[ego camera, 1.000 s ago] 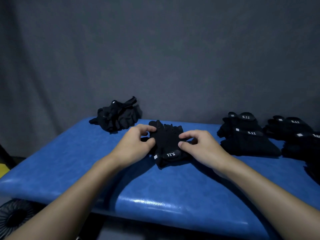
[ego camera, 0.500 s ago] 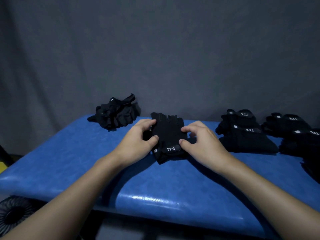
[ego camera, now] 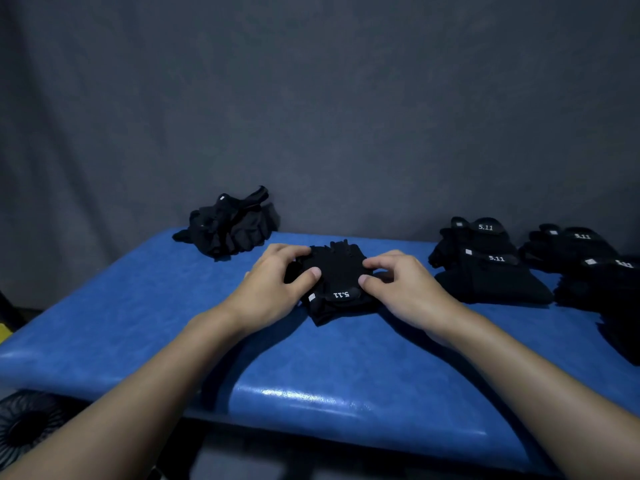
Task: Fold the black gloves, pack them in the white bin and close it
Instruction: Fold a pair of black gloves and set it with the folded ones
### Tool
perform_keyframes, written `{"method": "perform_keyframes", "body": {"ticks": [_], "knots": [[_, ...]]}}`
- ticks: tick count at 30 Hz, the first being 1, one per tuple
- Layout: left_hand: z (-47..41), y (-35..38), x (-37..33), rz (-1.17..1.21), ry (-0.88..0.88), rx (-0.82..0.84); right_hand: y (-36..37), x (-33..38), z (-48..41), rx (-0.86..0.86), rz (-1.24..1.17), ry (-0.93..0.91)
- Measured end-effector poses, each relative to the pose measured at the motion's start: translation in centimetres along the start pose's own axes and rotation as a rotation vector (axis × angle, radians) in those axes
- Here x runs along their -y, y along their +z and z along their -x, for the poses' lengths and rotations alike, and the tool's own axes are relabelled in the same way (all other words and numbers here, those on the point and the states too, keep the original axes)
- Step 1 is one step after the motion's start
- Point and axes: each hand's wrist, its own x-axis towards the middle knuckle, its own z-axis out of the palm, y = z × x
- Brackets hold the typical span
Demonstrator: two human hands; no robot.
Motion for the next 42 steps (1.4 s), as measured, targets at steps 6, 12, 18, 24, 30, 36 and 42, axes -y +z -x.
{"method": "perform_keyframes", "body": {"ticks": [6,12,18,24,30,36,42], "knots": [[0.8,-1.2,-0.8,-0.059,0.253,-0.039,-0.7,0.0,0.7,-0.070,0.050,-0.209],[1.8,-1.5,-0.9,-0.244,0.311,0.172,-1.8,-0.8,1.2,0.135,0.149,-0.355],[1.9,-1.5,-0.8,-0.303,0.311,0.218,-1.7,-1.2,1.2,0.147,0.148,-0.356],[2.0,-1.6,-1.0,-0.265,0.330,0.155,-1.8,-0.8,1.1,0.074,0.070,-0.371],[2.0,-1.6,-1.1,-0.243,0.340,0.074,-1.8,-0.4,0.8,-0.017,0.059,-0.380],[2.2,-1.2,-1.3,-0.307,0.335,0.101,-1.1,-1.2,0.6,0.014,0.175,-0.400],[2.2,-1.4,-1.5,-0.346,0.316,0.165,-1.9,-1.6,0.8,0.162,0.224,-0.370]]}}
